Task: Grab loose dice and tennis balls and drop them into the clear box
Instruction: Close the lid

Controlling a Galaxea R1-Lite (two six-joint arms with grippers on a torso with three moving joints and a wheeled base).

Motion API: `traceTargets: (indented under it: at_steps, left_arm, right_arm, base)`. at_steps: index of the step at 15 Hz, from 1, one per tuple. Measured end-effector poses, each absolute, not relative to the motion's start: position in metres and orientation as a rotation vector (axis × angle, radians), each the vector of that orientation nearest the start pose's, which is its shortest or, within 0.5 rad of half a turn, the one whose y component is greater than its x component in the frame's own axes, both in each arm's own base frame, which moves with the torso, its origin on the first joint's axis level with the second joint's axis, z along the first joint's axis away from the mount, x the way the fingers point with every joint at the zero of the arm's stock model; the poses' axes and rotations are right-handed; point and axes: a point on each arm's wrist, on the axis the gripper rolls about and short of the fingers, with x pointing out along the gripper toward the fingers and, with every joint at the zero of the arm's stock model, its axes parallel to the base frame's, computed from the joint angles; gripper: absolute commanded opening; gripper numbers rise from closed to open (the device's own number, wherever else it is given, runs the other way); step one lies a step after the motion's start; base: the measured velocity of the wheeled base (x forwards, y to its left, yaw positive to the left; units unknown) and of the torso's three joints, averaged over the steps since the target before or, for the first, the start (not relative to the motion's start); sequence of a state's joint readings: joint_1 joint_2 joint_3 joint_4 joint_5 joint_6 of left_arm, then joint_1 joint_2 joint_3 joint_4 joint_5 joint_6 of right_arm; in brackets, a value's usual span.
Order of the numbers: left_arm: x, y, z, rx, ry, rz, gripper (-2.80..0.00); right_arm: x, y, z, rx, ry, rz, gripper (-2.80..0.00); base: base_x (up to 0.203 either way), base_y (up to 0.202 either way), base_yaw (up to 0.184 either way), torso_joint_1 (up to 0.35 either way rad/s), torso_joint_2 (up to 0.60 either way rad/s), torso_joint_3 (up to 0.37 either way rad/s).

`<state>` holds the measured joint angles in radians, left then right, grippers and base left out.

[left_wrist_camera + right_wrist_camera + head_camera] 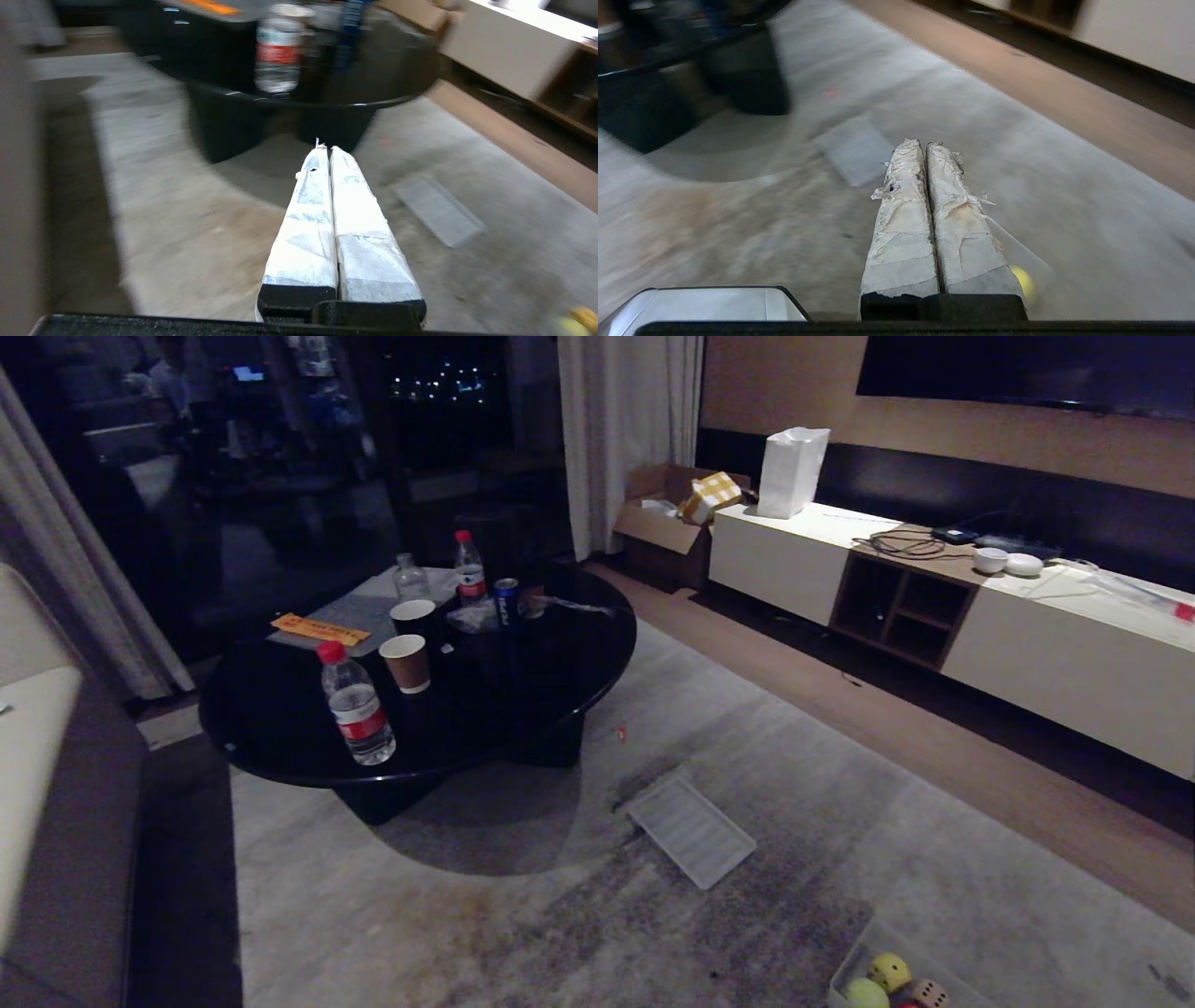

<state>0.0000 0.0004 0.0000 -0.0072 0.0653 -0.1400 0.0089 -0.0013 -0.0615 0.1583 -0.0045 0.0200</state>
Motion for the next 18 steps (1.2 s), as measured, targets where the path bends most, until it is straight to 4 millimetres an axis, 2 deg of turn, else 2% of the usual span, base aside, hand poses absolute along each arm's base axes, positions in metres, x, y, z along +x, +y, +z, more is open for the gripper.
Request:
traceTargets:
  at_steps: [4, 11, 18]
  left_arm:
    - [-0.0228, 0.0015, 0.0762, -0.140, -0.011, 0.065, -2.80]
    - [-0.0228, 0.0015, 0.0762, -0.140, -0.011, 0.065, -2.80]
    - [-0.0229, 0.0015, 0.0763, -0.140, -0.012, 0.065, -2.80]
  right_arm:
    - [-0.0283, -0.0004, 0.0761, 0.019, 0.096, 0.003, -2.80]
    - [-0.0283, -0.0004, 0.0760, 0.019, 0.096, 0.003, -2.80]
    - [-0.0283, -0.0003, 0.0761, 0.019, 0.096, 0.004, -2.80]
  base:
    - [0.000, -0.005, 0.112, -0.001, 0.00, 0.001]
    - [0.000, 0.000, 0.000, 0.000, 0.00, 0.000]
    - [0.177, 0.000, 0.001, 0.000, 0.00, 0.004]
